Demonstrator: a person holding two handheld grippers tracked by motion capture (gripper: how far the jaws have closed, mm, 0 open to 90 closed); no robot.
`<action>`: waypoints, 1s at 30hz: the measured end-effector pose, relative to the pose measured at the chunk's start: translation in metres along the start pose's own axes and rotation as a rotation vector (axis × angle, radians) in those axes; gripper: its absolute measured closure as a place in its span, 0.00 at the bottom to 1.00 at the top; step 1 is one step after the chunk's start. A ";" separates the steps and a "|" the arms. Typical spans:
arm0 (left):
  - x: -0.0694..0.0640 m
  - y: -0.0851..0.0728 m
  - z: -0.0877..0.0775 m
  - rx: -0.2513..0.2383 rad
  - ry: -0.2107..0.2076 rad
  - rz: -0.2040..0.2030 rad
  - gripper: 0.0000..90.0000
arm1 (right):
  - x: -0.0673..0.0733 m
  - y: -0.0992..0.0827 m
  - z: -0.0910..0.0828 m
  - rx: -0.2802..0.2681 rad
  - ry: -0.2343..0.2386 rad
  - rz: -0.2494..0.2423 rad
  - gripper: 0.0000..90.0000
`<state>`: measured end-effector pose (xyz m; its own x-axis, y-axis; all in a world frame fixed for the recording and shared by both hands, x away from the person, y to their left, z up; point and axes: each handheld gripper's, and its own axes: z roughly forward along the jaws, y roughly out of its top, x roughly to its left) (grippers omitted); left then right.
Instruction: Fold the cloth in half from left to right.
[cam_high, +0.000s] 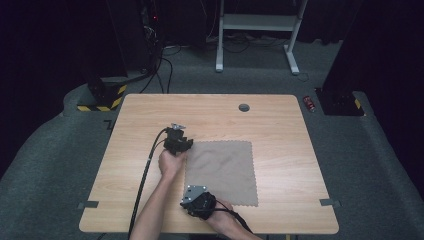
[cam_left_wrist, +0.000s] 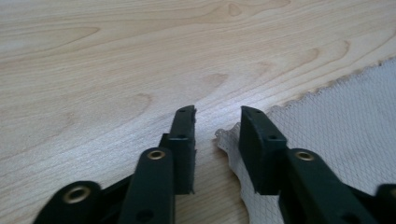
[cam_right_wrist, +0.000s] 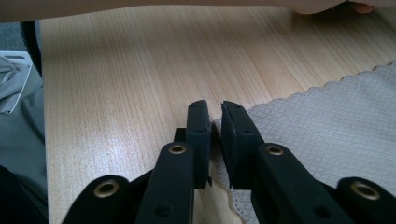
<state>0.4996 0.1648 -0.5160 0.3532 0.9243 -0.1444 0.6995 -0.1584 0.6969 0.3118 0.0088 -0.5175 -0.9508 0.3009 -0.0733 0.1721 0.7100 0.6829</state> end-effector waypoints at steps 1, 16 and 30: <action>0.001 0.000 0.000 0.002 0.000 -0.002 0.79 | 0.000 0.000 0.000 0.002 -0.004 -0.002 0.94; 0.006 0.003 -0.005 -0.014 -0.067 -0.016 1.00 | -0.014 -0.006 -0.005 -0.040 0.054 0.082 1.00; 0.005 0.005 -0.010 -0.019 -0.089 -0.006 0.91 | -0.009 -0.003 -0.008 -0.051 0.064 0.066 1.00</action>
<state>0.4989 0.1724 -0.5066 0.4038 0.8905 -0.2099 0.6899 -0.1457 0.7091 0.3183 -0.0010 -0.5128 -0.9526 0.3037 0.0183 0.2230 0.6562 0.7209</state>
